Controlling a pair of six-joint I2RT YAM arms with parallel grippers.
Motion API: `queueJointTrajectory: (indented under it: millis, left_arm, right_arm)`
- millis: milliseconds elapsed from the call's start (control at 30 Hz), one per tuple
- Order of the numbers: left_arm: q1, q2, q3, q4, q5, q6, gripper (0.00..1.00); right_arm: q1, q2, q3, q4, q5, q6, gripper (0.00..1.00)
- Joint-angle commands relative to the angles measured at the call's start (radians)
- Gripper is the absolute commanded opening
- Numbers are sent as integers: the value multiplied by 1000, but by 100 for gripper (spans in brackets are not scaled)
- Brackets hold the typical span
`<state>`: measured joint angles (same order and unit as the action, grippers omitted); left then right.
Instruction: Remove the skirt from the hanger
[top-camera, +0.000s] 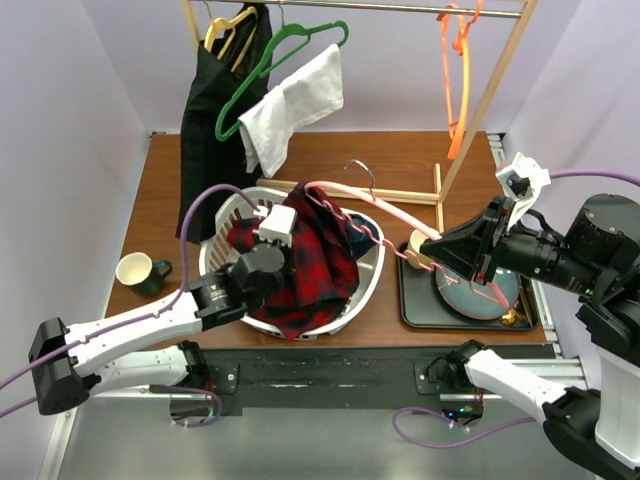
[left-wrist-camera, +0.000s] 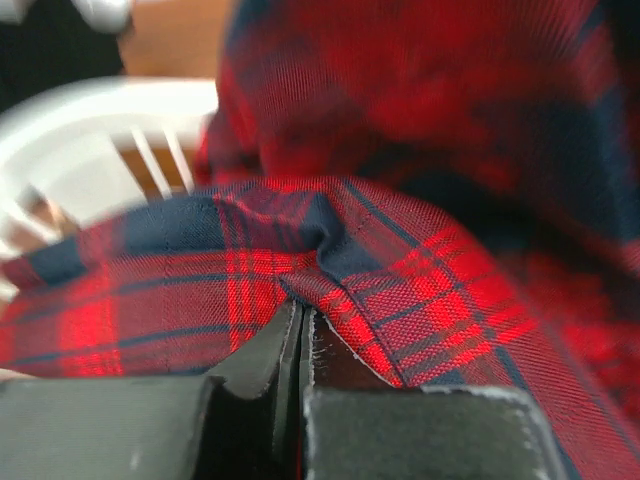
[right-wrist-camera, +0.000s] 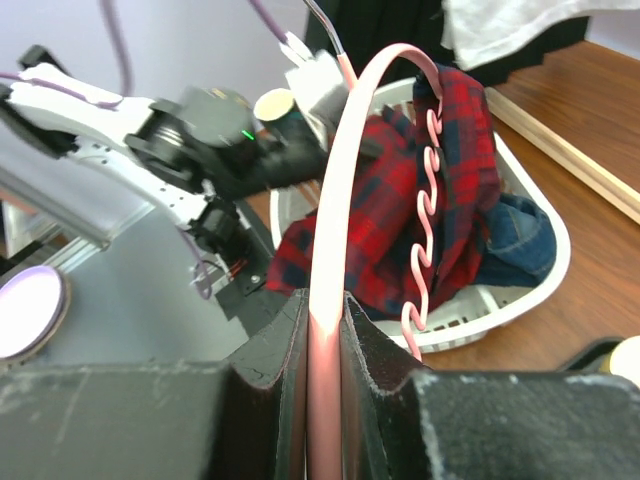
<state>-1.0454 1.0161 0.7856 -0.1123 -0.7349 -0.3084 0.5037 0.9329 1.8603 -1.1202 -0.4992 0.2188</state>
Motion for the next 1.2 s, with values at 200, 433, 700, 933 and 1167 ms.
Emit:
queueJointTrajectory:
  millis: [200,433,700,933,1167]
  left_arm:
    - [1,-77,-132,-113,101,-261,38]
    - [2,-132,169,-214,156,-140,77]
    - [2,-45,464,-138,292,32,82]
    - [4,201,532,0,270,129,79]
    - [50,400,564,-82,276,48,44]
  right_arm:
    - [2,-57,34,219,31,54,0]
    - [1,-78,57,332,73,128,0]
    - [1,-126,33,459,241,177,0]
    - [2,-190,-47,520,364,189,0]
    - [2,-154,-62,505,402,174,0]
